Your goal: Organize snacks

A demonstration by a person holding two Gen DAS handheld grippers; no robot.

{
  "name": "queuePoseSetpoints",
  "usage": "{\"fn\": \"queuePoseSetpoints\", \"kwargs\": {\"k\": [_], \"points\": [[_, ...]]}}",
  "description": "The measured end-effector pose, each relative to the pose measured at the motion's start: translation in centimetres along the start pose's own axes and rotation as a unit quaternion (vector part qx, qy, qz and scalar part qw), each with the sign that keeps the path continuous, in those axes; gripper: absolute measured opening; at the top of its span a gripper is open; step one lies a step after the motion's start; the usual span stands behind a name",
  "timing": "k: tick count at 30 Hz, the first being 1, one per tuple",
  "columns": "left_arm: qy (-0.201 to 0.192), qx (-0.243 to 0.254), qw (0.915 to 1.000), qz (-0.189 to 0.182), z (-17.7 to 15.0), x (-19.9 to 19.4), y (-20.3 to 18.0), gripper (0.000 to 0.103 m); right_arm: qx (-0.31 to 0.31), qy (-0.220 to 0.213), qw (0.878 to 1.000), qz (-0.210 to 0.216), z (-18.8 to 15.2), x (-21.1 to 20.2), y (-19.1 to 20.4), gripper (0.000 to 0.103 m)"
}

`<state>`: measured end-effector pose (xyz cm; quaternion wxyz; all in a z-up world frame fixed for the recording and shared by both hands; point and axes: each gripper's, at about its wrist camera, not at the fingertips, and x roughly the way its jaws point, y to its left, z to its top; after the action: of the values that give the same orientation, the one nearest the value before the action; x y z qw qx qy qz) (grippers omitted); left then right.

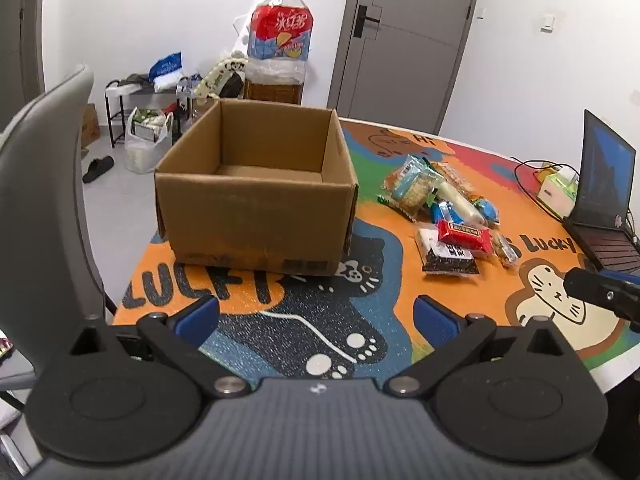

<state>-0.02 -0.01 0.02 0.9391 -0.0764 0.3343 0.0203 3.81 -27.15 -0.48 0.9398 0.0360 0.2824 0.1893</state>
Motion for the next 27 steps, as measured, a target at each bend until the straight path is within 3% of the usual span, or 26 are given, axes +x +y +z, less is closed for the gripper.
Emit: {"fn": "queuePoseSetpoints", "kwargs": {"k": [10,27], "points": [[0.017,-0.005,0.9998,-0.006,-0.09,0.35,-0.05,0.102,-0.002,0.003,1.000,0.003,-0.17,-0.07,-0.32,0.103],[0.009,-0.006,0.9999,-0.006,-0.24,0.08,-0.39,0.102,0.001,0.005,1.000,0.002,-0.13,0.09,-0.30,0.103]]}}
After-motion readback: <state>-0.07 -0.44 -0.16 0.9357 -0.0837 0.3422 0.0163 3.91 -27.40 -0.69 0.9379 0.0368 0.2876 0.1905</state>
